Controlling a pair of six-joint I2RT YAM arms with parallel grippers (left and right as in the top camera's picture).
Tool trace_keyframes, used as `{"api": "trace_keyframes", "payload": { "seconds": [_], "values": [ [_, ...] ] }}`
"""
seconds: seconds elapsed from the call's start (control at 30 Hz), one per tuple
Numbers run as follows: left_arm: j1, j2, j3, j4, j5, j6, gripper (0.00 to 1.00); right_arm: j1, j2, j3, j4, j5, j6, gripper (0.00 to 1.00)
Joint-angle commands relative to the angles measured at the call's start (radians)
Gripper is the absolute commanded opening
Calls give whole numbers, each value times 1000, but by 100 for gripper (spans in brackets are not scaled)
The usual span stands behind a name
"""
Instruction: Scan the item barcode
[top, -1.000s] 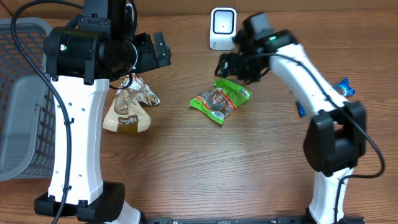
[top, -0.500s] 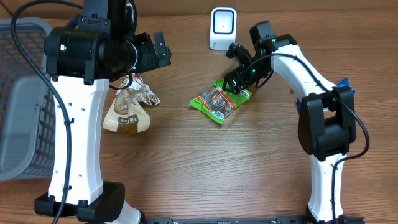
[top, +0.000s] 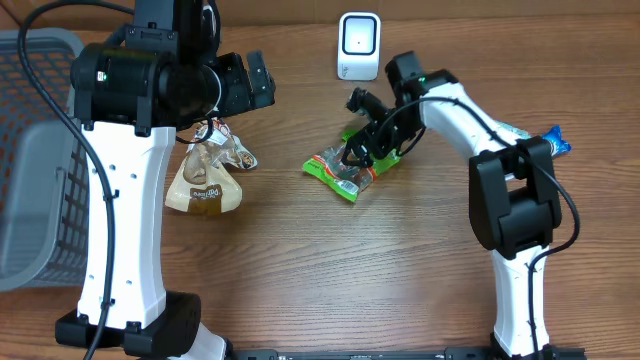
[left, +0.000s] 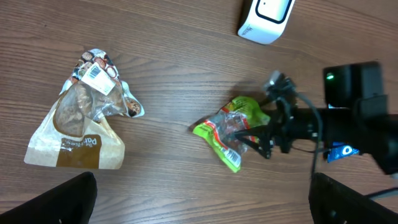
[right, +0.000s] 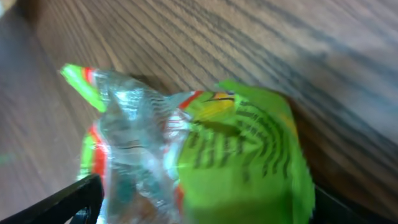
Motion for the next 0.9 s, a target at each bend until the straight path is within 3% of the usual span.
{"api": "trace_keyframes", "payload": {
  "seconds": [0.0, 0.03, 0.07, 0.2, 0.3, 0.47, 0.67, 0.87],
  "values": [
    [-2, 4, 8, 2, -6, -2, 100, 2, 3, -64, 42, 22, 6, 90],
    [-2, 4, 8, 2, -6, -2, 100, 2, 3, -74, 53, 33, 20, 89],
    [-2, 4, 8, 2, -6, -2, 100, 1, 3, -87, 63, 48, 44, 81],
    [-2, 4, 8, 2, -6, -2, 100, -2, 3, -107, 39, 50, 113, 26],
    [-2, 4, 8, 2, -6, -2, 100, -2, 3, -109, 11, 47, 202, 4],
    [-2, 4, 8, 2, -6, -2, 100, -29, 1, -92, -26, -46, 399, 4],
    [-2, 4, 8, 2, -6, -2, 100, -131, -67, -8, -93, -296, 400, 4],
    [-2, 4, 8, 2, -6, -2, 99, -169, -259, 4, -69, -296, 459, 4]
  ]
}}
